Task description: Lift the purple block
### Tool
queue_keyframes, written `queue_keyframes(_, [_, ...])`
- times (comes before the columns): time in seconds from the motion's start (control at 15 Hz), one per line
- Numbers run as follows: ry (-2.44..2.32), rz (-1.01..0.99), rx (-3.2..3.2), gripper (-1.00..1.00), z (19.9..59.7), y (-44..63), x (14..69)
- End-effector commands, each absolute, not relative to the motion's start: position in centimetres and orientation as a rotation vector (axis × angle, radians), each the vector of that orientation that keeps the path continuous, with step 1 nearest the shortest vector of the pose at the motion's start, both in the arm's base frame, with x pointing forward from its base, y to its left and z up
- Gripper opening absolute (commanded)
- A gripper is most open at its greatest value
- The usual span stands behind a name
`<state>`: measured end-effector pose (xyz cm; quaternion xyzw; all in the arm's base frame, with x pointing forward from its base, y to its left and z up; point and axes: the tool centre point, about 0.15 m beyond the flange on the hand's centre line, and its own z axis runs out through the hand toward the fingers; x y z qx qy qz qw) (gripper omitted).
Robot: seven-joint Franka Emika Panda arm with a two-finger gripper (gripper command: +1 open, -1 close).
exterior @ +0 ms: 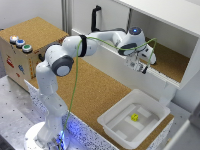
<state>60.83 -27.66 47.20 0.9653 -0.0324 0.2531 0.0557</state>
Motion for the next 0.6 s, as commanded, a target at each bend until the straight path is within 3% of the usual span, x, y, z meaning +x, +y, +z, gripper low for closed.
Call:
queue_keyframes(0.0, [-0.125,0.725,2.961,1.0,47.1,-28.5,65.9])
queue_keyframes(0.53, [-0.173,0.729,2.979,1.0,46.6,-28.3,68.9])
